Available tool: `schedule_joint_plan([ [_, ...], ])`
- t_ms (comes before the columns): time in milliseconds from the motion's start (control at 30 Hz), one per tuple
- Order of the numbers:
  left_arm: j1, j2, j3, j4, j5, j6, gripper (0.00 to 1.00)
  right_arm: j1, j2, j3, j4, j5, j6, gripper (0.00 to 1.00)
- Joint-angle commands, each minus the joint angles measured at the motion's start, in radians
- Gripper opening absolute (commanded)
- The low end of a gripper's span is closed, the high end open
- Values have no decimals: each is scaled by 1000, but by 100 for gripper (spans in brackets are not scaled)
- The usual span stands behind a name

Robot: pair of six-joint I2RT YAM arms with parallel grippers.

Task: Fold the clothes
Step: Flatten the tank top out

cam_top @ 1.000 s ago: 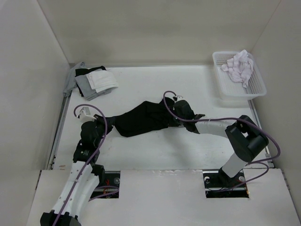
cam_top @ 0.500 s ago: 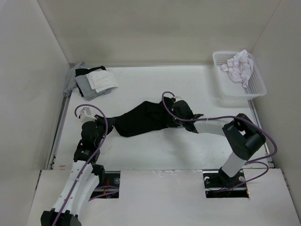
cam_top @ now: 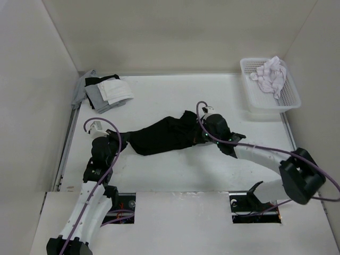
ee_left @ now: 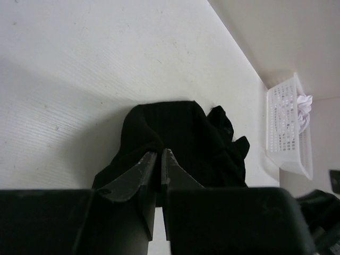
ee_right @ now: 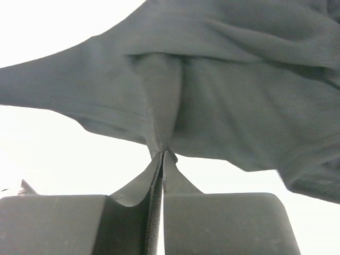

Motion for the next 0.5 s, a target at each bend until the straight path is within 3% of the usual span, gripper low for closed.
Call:
schedule_joint_plan([
  [0,12,-3,37,62,3,-5,4,26,-167,-58,-15,-25,53,1],
  [300,21,-39,145,48,2,-34,3,29,-684,-100,-286,1,128,0],
  [467,35,-74,146,3,-9,-27,3,102,-818,-303,-363,28,315,0],
])
